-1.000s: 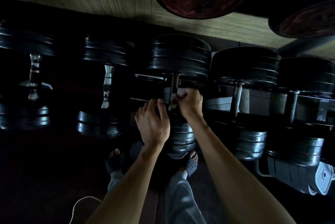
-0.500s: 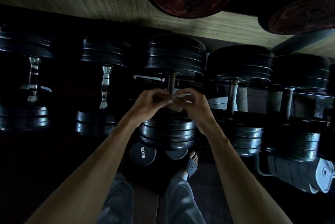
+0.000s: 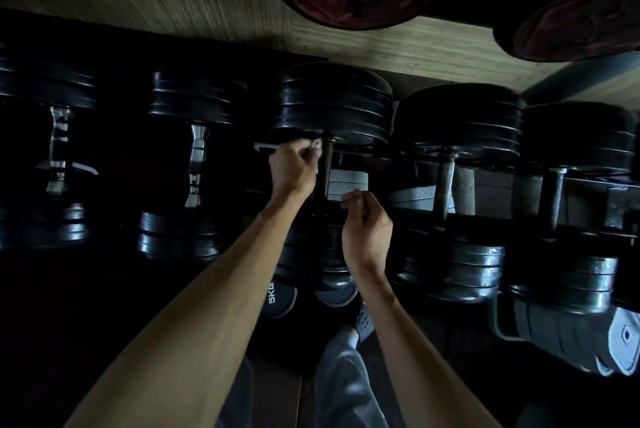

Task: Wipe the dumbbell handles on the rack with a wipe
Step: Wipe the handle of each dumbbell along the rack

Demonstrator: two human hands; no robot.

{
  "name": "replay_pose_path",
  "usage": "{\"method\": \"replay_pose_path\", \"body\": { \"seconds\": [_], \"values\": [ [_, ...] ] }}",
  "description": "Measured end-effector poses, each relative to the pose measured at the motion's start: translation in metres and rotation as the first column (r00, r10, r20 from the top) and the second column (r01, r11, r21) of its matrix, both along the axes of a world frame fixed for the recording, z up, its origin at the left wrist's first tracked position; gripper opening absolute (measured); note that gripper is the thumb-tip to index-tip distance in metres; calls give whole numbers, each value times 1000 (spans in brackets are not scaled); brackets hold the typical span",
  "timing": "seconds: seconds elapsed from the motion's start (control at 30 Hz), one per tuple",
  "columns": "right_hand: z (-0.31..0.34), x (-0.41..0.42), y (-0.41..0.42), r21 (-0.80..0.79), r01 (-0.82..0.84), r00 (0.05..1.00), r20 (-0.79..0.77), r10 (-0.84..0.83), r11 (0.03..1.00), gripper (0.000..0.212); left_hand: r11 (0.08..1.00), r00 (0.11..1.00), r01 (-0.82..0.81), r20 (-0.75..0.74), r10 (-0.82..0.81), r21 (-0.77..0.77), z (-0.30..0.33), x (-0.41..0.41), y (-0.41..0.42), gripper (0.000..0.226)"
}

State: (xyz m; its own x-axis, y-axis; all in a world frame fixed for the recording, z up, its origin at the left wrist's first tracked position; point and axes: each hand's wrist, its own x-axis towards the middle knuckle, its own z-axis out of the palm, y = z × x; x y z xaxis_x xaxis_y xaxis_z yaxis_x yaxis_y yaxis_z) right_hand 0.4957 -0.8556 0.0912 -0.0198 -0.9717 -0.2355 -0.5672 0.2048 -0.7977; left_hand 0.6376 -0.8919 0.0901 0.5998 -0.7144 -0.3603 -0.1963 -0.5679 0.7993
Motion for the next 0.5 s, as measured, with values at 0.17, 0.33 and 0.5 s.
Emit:
{"method": "replay_pose_path", "body": {
  "seconds": [0.17,0.33,0.5],
  "values": [
    [1,1,1,3,0,1000,-20,0,1000,33,983,985,165,29,-168,78,-1,-10,21,16],
    [2,3,2,2,14,1000,-8,-14,1000,34,916,944,330,-66,-324,229,-2,-1,21,23],
    [3,2,1,5,23,1000,-6,-23,1000,31,990,993,94,-81,-85,108,-8,2,10,20]
  ]
}}
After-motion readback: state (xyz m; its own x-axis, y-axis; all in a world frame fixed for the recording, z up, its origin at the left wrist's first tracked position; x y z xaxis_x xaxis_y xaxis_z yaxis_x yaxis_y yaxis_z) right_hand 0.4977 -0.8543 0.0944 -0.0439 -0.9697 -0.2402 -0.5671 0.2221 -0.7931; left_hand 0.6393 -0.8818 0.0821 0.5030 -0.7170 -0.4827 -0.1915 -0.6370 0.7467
